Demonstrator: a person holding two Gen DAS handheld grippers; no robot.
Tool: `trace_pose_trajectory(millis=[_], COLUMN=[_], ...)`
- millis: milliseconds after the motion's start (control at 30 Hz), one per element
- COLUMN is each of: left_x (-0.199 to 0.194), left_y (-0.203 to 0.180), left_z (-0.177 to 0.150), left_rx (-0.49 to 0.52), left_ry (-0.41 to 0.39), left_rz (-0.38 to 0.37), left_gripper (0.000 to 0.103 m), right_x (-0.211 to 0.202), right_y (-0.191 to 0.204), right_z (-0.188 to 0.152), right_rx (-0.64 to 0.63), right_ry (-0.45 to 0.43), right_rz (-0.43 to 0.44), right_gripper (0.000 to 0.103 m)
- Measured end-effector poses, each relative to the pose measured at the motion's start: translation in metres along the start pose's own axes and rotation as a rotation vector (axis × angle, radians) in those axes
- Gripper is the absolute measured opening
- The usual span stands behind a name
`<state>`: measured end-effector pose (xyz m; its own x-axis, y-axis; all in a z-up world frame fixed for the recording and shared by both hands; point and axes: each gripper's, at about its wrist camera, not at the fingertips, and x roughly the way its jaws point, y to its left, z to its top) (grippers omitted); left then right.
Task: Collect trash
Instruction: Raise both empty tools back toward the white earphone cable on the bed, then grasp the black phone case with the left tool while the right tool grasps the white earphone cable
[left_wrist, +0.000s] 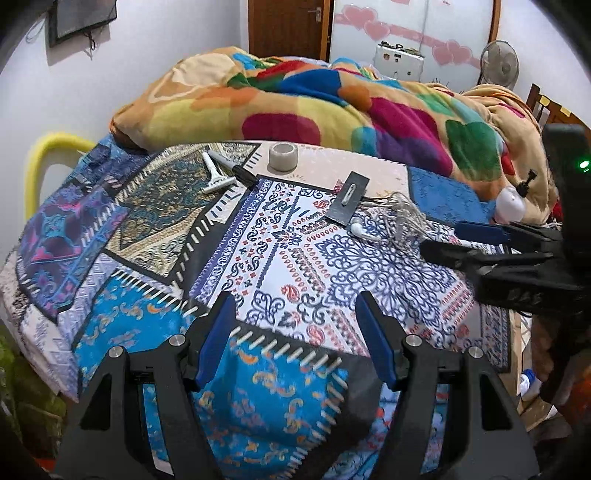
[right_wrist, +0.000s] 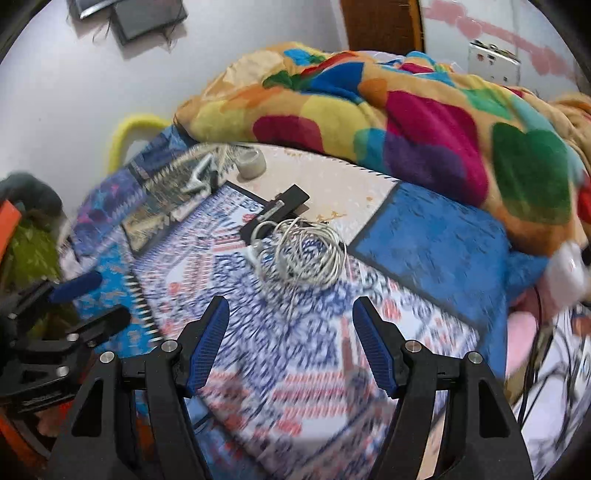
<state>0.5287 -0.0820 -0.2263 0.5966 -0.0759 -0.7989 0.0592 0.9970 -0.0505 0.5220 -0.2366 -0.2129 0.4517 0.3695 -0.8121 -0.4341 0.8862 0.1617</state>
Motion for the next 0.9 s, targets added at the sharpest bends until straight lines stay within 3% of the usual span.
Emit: trace_pose_trajectory(millis=[200, 467, 533, 667, 700, 800, 900], left_x=[0.025, 0.053, 0.059, 0.068, 0.071, 0.082, 0.096], left_y=[0.005, 0.0, -0.003, -0.012, -0.014, -0.024, -0.033], left_z=[0.014, 0.039, 0.046, 0.057, 0.059, 0.066, 0.071], left_rx=[-0.004, 0.031, 0.033, 0.052, 0.059, 0.087, 0.112], left_ry=[0.026, 0.036, 0.036, 0.032, 0.032, 0.044, 0.06], left_rz=[-0.026, -0.068, -0.083, -0.117, -0.122, -0.129, -0.084], left_gripper=[0.066, 0.066, 0.066, 0.066, 0.066, 0.066, 0.066], right_x=[0.031, 0.035, 0.033, 0.026, 0.021, 0.019, 0.016], right_y=[0.013, -0.006, -0.005, -0.009, -0.013, -0.018, -0.028], right_z=[0.009, 0.017, 0.012, 0.012, 0.01, 0.011, 0.01], right_rx=[-0.16, -0.167, -0.209, -0.184, -0.167, -0.123, -0.072], right_ry=[0.027, 0.014, -0.001, -0.006, -0.01, -0.02, -0.025], right_rz=[-0.105, -0.039, -0.08, -0.035, -0.029, -0.036, -0.043], right_gripper=[0.066, 0.065, 0.047, 0.024, 0.013, 0.011, 0.01])
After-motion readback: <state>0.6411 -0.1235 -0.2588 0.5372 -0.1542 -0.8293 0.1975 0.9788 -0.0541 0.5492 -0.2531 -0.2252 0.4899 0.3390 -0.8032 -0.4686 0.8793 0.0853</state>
